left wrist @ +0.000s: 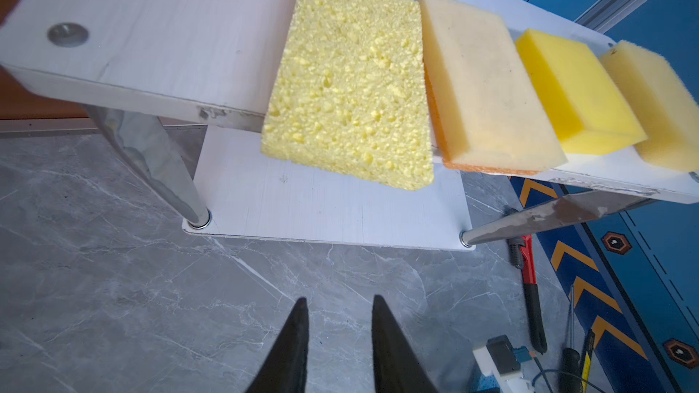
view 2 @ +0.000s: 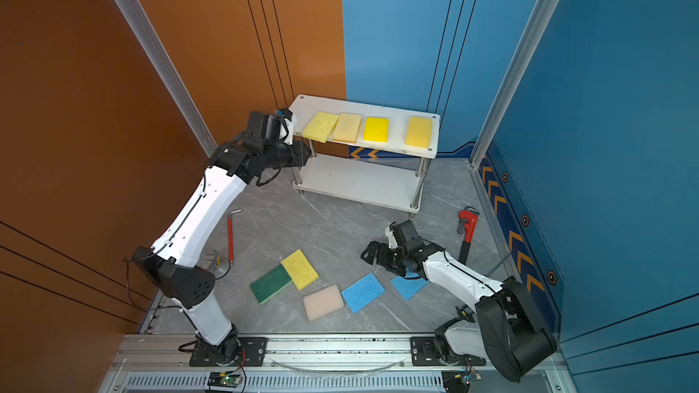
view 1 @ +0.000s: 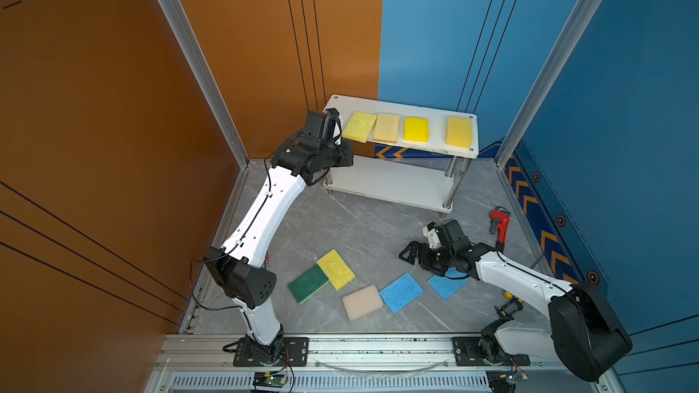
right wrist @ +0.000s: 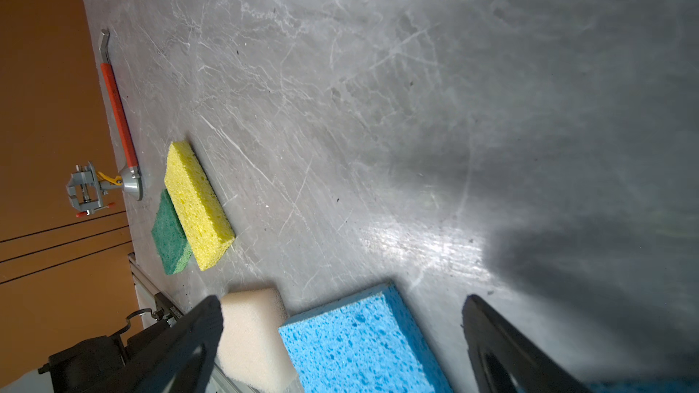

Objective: Arrange cleaning sponges on a shelf
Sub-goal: Move the cleaning sponge to the shelf.

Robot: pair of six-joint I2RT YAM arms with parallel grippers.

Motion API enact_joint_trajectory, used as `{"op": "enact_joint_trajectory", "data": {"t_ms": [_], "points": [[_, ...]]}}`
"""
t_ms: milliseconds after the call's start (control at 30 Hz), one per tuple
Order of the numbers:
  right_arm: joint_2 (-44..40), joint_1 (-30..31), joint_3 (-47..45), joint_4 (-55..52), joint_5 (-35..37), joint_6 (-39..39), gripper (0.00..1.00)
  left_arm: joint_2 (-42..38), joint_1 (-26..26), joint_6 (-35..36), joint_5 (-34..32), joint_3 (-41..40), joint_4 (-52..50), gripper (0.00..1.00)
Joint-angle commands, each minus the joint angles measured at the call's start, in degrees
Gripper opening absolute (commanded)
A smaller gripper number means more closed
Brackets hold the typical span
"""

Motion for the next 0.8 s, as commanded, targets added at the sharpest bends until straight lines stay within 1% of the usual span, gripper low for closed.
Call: {"op": "enact_joint_trajectory", "data": {"t_ms": [0, 267, 767], "points": [[-0.51, 0.35, -0.03, 0.51, 0.77, 0.77, 1.00, 3.87, 0.67, 0.37, -0.87, 3.45, -0.13, 0.27], [-2.22, -1.07, -0.61, -0.30, 1.22, 0.69, 1.00, 10.91, 1.35, -0.07, 0.63, 12.31, -0.23, 0.26], [-0.40, -4.02, 1.73, -2.14, -0.05, -1.26, 1.00, 18.26, 2.10, -1.57, 3.79, 20.73, -0.28, 0.27]]}}
